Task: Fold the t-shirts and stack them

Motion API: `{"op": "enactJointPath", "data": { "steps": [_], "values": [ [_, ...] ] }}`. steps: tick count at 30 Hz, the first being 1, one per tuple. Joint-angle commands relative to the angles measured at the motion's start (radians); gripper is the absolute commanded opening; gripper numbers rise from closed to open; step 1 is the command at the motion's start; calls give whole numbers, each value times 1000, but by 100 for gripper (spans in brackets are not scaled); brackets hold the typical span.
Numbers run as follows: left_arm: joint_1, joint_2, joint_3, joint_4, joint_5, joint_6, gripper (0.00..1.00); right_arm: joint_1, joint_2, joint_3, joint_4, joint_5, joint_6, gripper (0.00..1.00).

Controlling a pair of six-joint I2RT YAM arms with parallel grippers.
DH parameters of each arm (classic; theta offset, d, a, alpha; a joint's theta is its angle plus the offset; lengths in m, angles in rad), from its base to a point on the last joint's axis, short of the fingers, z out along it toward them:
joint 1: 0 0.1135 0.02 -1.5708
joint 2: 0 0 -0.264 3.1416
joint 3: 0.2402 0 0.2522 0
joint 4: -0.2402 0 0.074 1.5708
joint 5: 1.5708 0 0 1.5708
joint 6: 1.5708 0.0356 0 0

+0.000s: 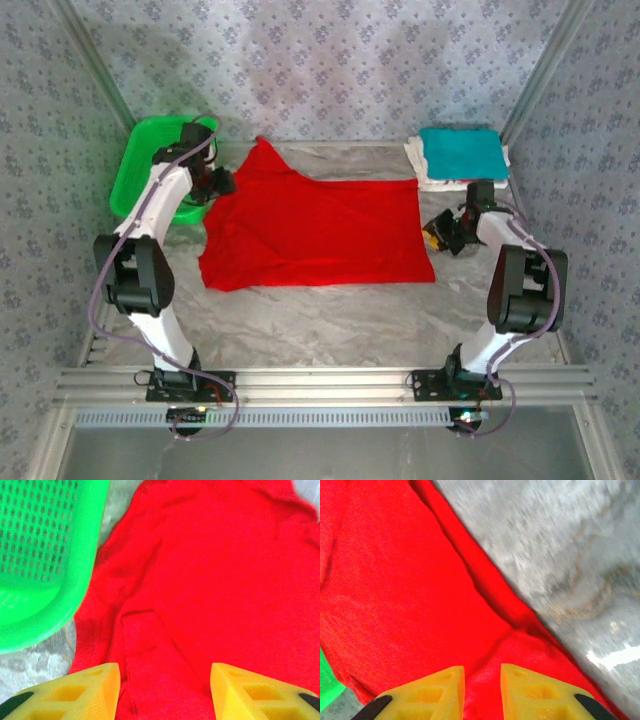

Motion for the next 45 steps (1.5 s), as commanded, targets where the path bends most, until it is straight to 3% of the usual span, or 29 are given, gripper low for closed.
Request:
{"op": "enactJointPath", "data": {
  "steps": [1,6,11,14,20,24,33,45],
  "values": [
    [3,-53,40,2,-20,-8,51,-13,5,65,19,-19,43,28],
    [-49,-265,-169,91,-31,-42,49,62,-146,-22,109,-54,-8,26],
    [-117,-480,-497,203,-55,-93,40,254,-253,-182,176,-64,-50,3],
    [-117,-555,-661,279,-60,-127,38,366,-231,-231,271,-65,-24,0],
    [-115,-494,-716,283,-56,-135,39,545,-33,-161,321,-33,-37,0],
    [-114,-451,-716,318,-48,-131,40,556,70,-127,403,-26,-19,0],
    [-113,-401,-723,345,-44,-127,43,541,215,-39,412,54,-56,0],
    [-96,-377,-734,323,6,-165,49,482,189,92,375,78,-90,0]
  ]
}}
